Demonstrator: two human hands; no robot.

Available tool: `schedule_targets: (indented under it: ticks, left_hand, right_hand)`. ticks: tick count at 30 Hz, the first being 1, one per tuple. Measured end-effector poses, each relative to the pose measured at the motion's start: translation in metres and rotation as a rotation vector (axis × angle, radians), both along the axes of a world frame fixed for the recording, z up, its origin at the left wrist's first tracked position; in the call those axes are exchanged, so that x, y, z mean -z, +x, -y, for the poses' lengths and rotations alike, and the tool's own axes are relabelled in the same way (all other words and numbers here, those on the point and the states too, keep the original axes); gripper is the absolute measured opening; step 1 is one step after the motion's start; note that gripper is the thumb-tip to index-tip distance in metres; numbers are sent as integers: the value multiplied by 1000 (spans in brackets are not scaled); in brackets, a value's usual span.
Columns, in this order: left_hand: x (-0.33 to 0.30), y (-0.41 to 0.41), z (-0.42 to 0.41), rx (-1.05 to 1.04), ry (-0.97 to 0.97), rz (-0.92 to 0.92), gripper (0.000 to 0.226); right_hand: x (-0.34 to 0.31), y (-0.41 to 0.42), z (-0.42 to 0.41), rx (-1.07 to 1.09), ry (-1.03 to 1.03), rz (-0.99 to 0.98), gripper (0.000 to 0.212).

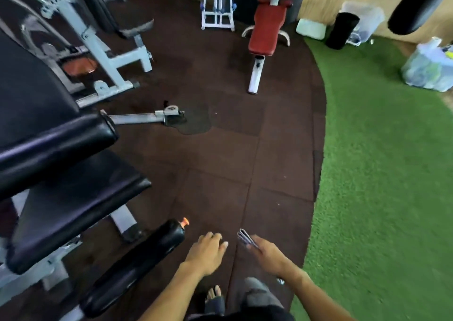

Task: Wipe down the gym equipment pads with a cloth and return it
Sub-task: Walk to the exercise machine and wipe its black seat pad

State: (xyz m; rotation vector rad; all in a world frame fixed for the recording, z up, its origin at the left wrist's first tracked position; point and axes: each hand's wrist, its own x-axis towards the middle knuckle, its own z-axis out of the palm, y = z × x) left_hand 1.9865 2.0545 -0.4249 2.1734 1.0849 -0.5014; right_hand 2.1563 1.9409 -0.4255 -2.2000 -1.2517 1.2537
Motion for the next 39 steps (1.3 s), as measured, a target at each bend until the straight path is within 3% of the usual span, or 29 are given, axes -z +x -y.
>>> schedule_targets:
  ticks: [1, 3, 10, 15, 27, 33, 39]
  left_hand:
    - [-1, 11, -24, -17, -2, -1, 44]
    - [0, 33, -73, -61, 0, 2, 44]
    - [22, 104, -259, -304, 17, 0, 43]
    - [16, 127, -371, -571, -8, -6, 44]
    - [33, 45, -575, -1126, 65, -27, 43]
    - [36, -18, -614, -1459, 100, -93, 44]
    - [57, -57, -626, -1822, 155, -140, 45]
  right_hand:
    - [-1, 13, -30, -18, -2, 0, 27]
    - [-1, 41, -92, -50, 0, -22, 13]
    - [13, 137, -325, -301, 11, -18, 27]
    - [6, 162, -494, -571, -24, 4, 31]
    - [17, 27, -788, -1043, -66, 7, 31]
    - [19, -65, -870, -1267, -125, -8, 30]
    - [43, -168, -912, -1626, -174, 5, 32]
